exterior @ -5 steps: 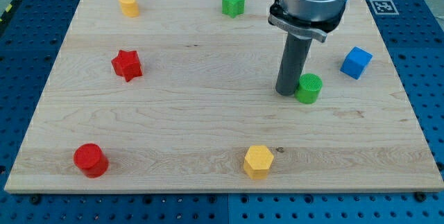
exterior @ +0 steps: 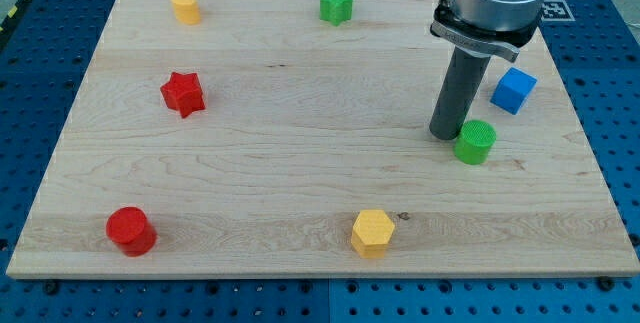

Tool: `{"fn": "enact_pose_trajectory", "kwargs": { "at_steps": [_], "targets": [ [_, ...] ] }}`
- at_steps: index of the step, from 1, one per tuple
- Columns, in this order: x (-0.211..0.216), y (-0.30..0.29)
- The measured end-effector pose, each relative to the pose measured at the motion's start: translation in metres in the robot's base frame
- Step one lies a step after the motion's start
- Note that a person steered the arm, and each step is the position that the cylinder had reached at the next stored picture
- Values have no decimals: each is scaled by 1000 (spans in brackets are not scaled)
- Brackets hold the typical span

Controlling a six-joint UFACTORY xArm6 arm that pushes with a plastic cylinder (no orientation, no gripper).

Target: Push the green circle towards the right bottom of the board

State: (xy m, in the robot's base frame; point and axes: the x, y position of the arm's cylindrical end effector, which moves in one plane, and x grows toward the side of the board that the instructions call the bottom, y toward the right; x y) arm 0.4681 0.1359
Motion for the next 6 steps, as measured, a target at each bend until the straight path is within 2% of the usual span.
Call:
{"fn": "enact_pose_trajectory", "kwargs": {
  "at_steps": [4,6],
  "targets": [
    [-1,10],
    [21,26]
  ]
}}
